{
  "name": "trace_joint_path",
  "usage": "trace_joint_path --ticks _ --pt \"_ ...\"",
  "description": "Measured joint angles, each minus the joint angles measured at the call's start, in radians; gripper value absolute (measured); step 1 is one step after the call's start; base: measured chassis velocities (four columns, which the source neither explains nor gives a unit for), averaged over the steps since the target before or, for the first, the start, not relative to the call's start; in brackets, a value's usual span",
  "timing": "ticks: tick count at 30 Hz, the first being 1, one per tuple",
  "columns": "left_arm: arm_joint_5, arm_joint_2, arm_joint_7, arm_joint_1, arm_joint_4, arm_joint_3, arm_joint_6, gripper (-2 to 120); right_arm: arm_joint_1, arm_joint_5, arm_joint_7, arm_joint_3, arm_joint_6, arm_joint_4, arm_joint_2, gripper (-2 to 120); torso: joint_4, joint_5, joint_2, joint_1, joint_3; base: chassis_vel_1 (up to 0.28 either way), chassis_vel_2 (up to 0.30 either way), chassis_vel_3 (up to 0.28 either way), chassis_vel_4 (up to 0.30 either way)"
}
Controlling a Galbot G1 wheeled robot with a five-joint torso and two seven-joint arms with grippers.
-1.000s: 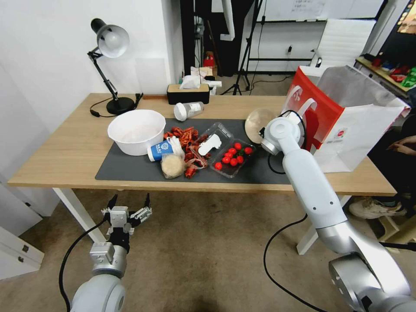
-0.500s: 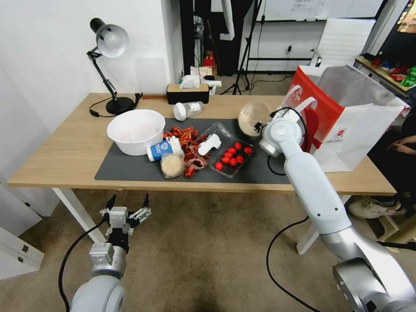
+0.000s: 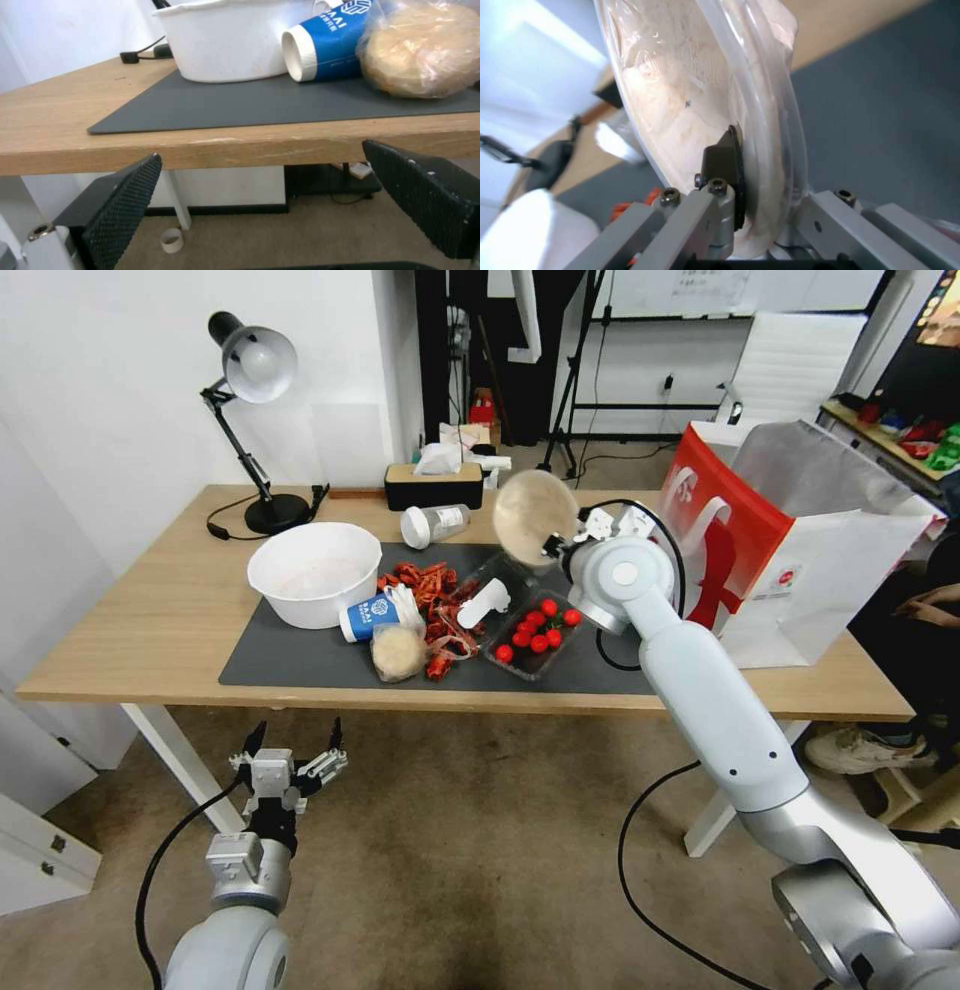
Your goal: Pick up the trash from the table and place it into the takeout bag.
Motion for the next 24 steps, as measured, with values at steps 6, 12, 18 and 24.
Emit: trace_joint_path --ticks 6,12,18,24 --pt "-0.007 0.002 0.000 0.002 0.000 -0.014 -0.003 100 0.031 -0.158 -0.024 0.009 0.053 0.092 -0.041 1 -0.0001 -0.0001 0.000 0.000 0.000 0.000 0.000 0.000 0.000" --pt "-0.015 0.003 0.000 0.005 0.000 -0.029 -0.004 100 0.096 -0.392 -0.008 0.033 0.059 0.107 -0.105 1 -0.0001 0.0001 0.000 0.000 0.000 0.000 0.000 0.000 0.000" --pt "-0.018 0.002 0.000 0.006 0.000 -0.030 -0.004 100 0.152 -0.479 0.050 0.058 0.002 0.093 -0.175 1 -0.0002 0.0002 0.000 0.000 0.000 0.000 0.000 0.000 0.000" --pt "-0.016 0.001 0.000 0.005 -0.002 -0.027 -0.004 100 0.139 -0.483 0.091 0.063 -0.013 0.111 -0.231 1 -0.0002 0.0005 0.000 0.000 0.000 0.000 0.000 0.000 0.000"
